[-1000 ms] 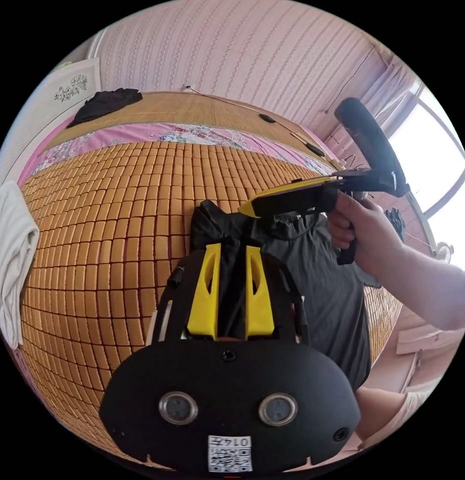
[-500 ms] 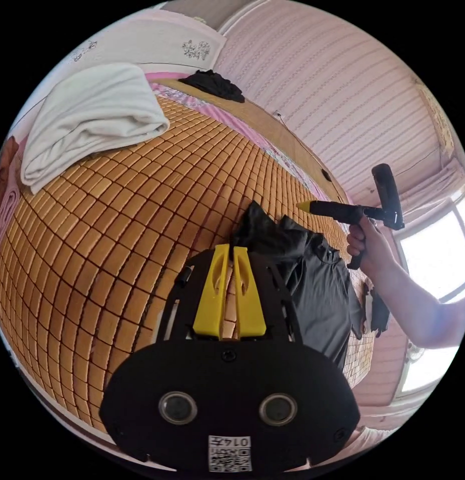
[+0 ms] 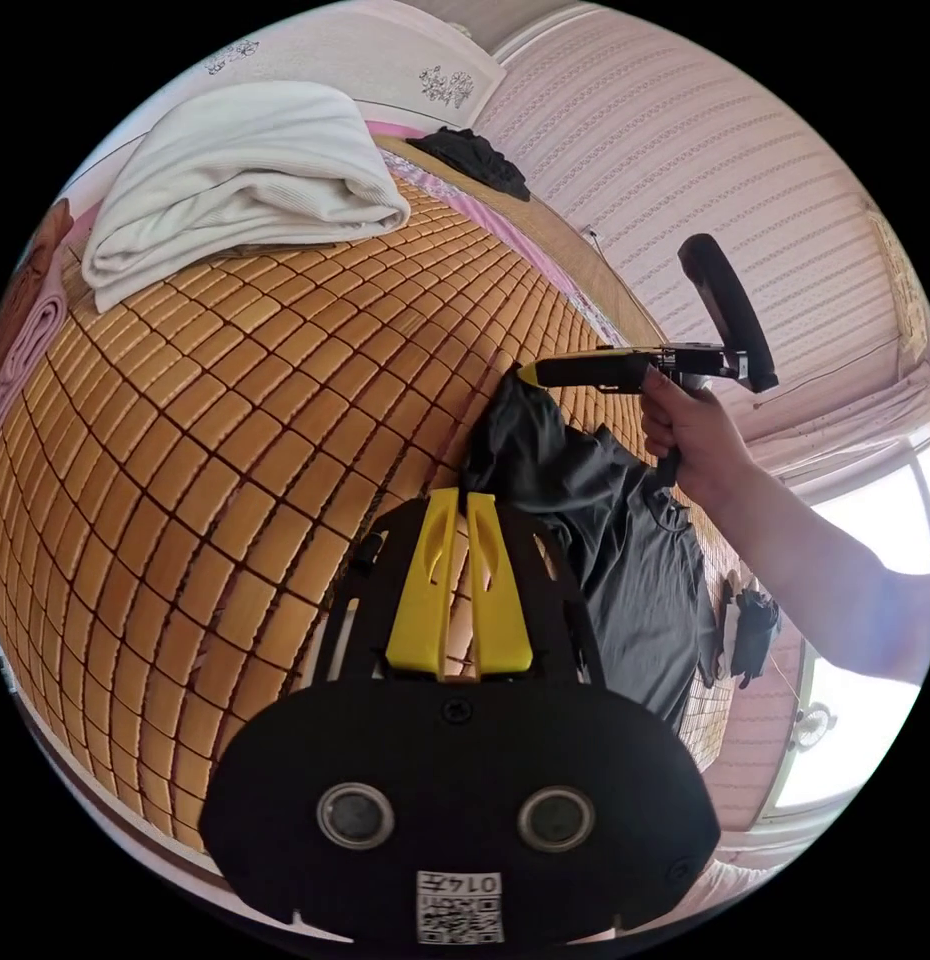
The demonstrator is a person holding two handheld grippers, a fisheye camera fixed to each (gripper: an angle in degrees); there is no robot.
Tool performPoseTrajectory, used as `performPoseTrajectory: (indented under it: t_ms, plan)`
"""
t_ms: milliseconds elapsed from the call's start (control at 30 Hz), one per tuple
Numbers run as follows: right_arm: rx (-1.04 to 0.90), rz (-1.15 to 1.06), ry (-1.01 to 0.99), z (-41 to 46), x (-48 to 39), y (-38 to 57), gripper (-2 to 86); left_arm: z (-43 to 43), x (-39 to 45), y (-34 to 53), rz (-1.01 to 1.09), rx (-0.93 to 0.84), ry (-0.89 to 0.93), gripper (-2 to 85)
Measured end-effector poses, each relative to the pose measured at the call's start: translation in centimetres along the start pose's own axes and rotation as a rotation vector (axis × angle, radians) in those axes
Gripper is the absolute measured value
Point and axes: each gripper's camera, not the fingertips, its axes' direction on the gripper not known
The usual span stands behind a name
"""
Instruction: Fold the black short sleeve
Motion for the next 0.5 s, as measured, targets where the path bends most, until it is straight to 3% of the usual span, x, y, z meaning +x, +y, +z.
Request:
performPoseTrajectory:
  t_ms: [233, 500]
  plan:
    - [0.103, -0.073, -0.005, -0.6, -2.6, -5.2, -0.7, -0.7, -1.8, 0.9, -0.035, 0.097, 0.029, -1.0]
    - [0.016, -0.172, -0.009, 1.9, -5.2, -8.8, 0.4, 0.6, -3.7, 1.0, -0.105, -0.009, -0.11, -0.9]
